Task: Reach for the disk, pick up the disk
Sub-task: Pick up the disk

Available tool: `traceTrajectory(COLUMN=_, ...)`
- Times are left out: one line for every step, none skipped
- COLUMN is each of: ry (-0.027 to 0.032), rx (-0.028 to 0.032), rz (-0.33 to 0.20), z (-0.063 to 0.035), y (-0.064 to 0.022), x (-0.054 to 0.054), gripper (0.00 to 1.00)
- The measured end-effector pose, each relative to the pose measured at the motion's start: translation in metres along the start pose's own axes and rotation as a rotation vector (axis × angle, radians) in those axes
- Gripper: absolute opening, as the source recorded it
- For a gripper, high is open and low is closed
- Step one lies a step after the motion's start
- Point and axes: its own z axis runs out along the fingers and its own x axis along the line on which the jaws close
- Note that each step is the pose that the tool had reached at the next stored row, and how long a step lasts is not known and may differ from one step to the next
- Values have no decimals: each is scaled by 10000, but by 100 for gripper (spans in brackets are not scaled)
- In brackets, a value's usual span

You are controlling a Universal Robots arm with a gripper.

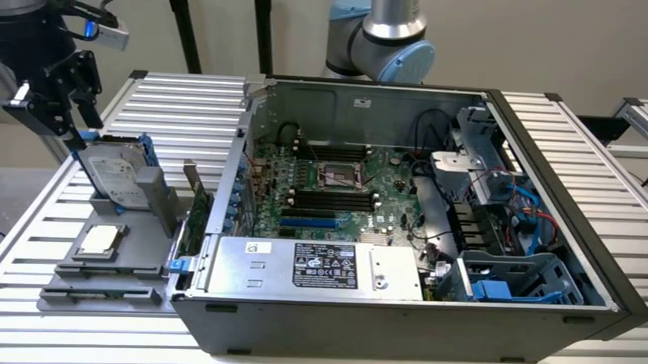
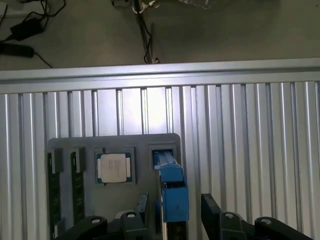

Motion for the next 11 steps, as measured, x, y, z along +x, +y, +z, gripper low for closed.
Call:
traceTrajectory(ry=-3, rx=8, rz=0, z=18, y=0, x=0, gripper=54)
traceTrajectory(ry=-8, rx=15, rz=0, z=36, y=0, x=0, gripper=54)
traceTrajectory(ry=-12, rx=19, rz=0, z=53, y=3, x=0, gripper=54)
traceTrajectory(ry=-18, rx=21, rz=0, z=68, y=5, x=0, gripper=54)
traceTrajectory(ry=-22, rx=22, rz=0, z=81, y=9, x=0, gripper=54)
traceTrajectory(ry=-31, rx=21, rz=0, z=90, y=12, x=1, gripper=54)
traceTrajectory(ry=-44, rx=22, rz=0, z=99, y=13, x=1, gripper=54)
traceTrajectory(ry=-55, rx=23, rz=0, z=109, y=14, x=1, gripper=54)
traceTrajectory(ry=-62, rx=22, rz=0, z=120, y=15, x=1, gripper=54)
traceTrajectory(ry=-67, rx=21, rz=1, z=133, y=15, x=2, gripper=54)
traceTrajectory(ry=-70, rx=21, rz=0, z=145, y=15, x=4, gripper=54)
